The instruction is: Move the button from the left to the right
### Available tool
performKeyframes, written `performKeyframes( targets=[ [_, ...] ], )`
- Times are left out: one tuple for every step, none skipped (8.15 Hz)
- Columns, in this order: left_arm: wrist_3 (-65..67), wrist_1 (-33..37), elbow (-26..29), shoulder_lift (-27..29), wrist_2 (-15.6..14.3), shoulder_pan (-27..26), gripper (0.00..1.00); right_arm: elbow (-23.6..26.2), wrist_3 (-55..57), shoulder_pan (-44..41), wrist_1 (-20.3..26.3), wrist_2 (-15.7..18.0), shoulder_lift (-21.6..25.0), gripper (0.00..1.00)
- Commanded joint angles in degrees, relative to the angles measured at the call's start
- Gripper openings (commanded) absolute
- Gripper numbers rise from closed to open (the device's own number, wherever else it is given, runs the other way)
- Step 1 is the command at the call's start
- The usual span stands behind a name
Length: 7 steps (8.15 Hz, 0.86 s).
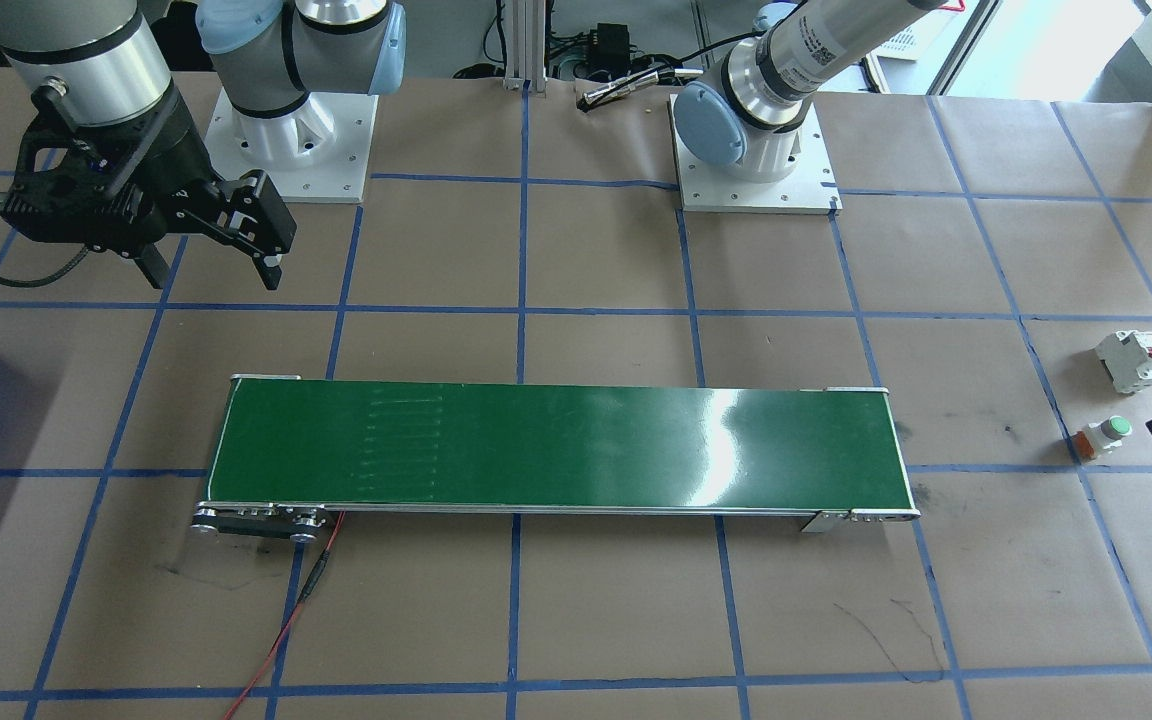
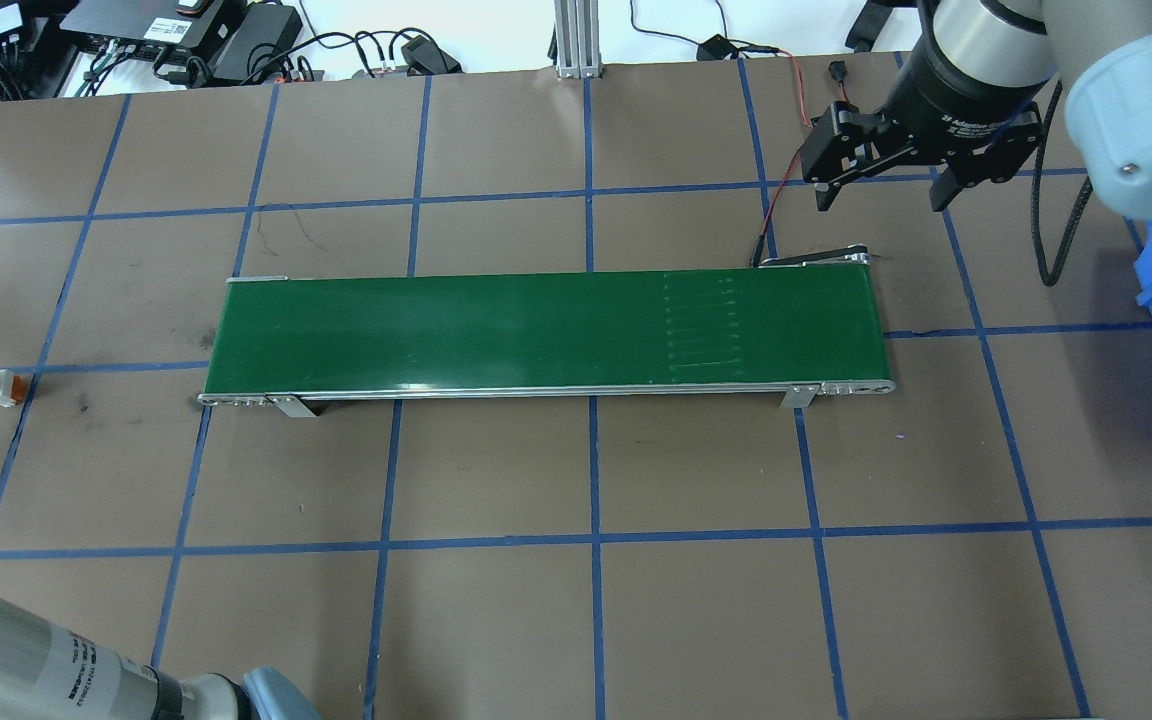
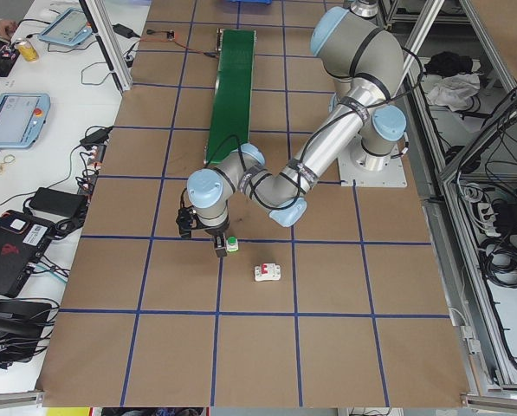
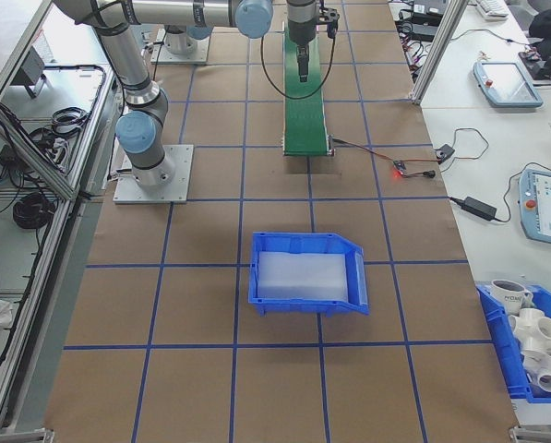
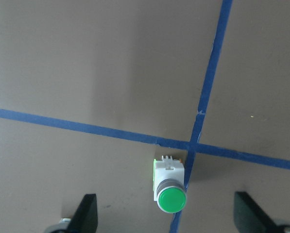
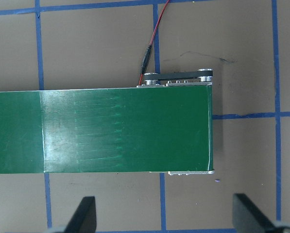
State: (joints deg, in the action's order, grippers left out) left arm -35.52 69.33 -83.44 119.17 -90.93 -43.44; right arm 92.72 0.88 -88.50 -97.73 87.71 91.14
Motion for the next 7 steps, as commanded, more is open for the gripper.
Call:
performKeyframes(
  targets=[
    [0.5,-1.7,-5.5,0.0,-0.1,-0.8,1.0,0.0,0.0,0.0,0.0,-0.2,0.0,1.0],
    [-0.1,-4.1,-6.5,0.1,-0.1,-0.7,1.0,0.0,0.0,0.0,0.0,-0.2,0.0,1.0],
    [-2.1,-5.4,-7.1,0.4,-0.5,-0.7,1.0,0.0,0.0,0.0,0.0,0.0,0.0,1.0],
    [-2.6,-7.6,-7.3,1.1,-0.6,-0.7,1.0,0.0,0.0,0.0,0.0,0.0,0.0,1.0],
    [-2.7,-7.9,-7.4,1.9,-0.6,-0.7,1.0,0.0,0.0,0.0,0.0,0.0,0.0,1.0],
    [-2.7,-7.9,-7.4,2.5,-0.6,-0.7,1.0,0.0,0.0,0.0,0.0,-0.1,0.0,1.0],
    [-2.8,-7.9,-7.4,3.1,-0.6,-0.7,1.0,0.0,0.0,0.0,0.0,-0.1,0.0,1.0]
  ],
)
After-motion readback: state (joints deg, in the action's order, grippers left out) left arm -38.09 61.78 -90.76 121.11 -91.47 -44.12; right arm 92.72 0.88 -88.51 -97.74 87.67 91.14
